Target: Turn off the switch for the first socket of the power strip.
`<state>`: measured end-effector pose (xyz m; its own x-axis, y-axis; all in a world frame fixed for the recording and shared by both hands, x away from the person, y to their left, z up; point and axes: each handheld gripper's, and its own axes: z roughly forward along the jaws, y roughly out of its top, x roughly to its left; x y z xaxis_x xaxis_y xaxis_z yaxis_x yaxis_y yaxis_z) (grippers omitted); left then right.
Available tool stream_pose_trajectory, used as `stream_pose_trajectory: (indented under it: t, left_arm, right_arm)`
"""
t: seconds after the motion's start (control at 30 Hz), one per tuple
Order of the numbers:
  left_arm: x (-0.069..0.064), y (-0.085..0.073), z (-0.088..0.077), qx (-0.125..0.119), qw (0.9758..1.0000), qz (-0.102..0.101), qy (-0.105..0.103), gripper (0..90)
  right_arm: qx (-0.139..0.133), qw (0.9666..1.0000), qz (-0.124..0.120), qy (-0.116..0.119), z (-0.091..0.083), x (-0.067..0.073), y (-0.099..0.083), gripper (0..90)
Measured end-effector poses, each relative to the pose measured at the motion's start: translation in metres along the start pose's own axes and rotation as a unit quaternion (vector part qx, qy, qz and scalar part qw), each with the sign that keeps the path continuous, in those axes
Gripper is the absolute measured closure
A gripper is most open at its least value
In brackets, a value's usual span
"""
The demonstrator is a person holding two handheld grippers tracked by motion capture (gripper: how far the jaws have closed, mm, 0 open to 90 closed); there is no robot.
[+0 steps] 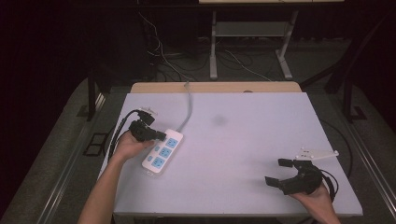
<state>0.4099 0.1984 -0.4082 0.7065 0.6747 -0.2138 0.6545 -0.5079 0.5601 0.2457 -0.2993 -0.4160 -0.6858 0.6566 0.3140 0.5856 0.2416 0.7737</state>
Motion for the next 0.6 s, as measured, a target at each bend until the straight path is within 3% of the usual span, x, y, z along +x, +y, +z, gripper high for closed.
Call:
stream_pose_trajectory:
  t: [0.23, 0.33, 0.43, 0.6]
  left_arm:
    - [-0.004, 0.003, 0.000, 0.009, 0.9998, 0.007, 0.015, 89.7]
    - [-0.005, 0.005, -0.006, -0.008, 0.9997, 0.004, 0.023, 89.6]
    - [-0.003, 0.006, -0.010, -0.019, 0.9997, 0.000, 0.015, 89.6]
    - [-0.004, 0.008, -0.012, -0.016, 0.9997, 0.004, 0.019, 89.6]
  right_arm:
    - [-0.002, 1.0000, 0.001, -0.001, -0.001, -0.001, 0.000, 0.6]
    - [-0.004, 1.0000, 0.002, 0.000, -0.001, -0.001, 0.000, 0.6]
    - [-0.004, 1.0000, 0.002, -0.001, -0.001, -0.002, 0.000, 0.6]
    - [-0.006, 1.0000, 0.004, -0.002, -0.002, -0.003, 0.000, 0.6]
